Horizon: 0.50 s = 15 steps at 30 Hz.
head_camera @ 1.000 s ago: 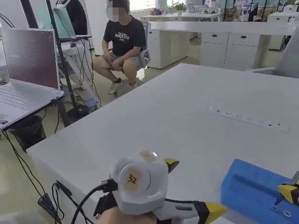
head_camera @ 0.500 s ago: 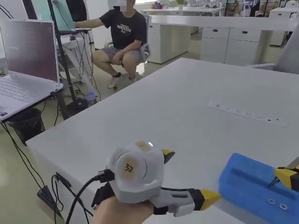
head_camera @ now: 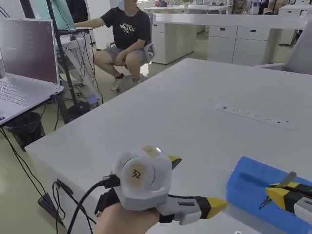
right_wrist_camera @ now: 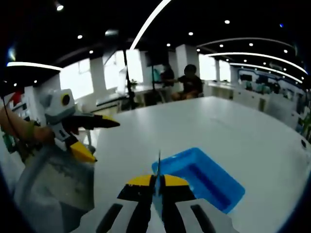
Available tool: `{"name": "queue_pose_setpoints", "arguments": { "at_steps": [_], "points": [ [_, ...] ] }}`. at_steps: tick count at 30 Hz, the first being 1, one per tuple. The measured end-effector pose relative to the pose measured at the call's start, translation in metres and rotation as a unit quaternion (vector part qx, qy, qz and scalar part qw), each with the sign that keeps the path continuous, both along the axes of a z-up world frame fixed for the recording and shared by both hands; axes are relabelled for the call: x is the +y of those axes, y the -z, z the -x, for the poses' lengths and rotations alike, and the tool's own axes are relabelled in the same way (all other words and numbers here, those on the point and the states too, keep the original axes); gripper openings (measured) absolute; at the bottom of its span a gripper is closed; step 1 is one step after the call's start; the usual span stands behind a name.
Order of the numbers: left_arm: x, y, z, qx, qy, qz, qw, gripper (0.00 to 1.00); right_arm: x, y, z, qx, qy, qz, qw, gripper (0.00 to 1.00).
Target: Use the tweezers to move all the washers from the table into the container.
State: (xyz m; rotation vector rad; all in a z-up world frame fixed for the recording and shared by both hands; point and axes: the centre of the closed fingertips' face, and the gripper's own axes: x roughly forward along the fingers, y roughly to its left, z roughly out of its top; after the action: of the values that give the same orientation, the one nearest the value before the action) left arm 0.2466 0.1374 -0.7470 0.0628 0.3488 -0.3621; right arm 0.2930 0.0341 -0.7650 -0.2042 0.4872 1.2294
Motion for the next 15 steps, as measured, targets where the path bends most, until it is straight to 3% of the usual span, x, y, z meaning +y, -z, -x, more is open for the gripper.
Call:
{"name": "queue_pose_setpoints", "arguments": {
  "at_steps": [11,15],
  "points": [
    [0.001,0.001,0.0,0.003,-0.002,-0.008,1.0,0.79,0.005,0.031,0.013,0.027,-0.019,0.036,0.9988,0.04],
    [0.003,0.002,0.0,0.003,-0.003,-0.009,0.9999,0.79,0.007,0.036,0.019,0.029,-0.028,0.042,0.9983,0.04]
  ]
}}
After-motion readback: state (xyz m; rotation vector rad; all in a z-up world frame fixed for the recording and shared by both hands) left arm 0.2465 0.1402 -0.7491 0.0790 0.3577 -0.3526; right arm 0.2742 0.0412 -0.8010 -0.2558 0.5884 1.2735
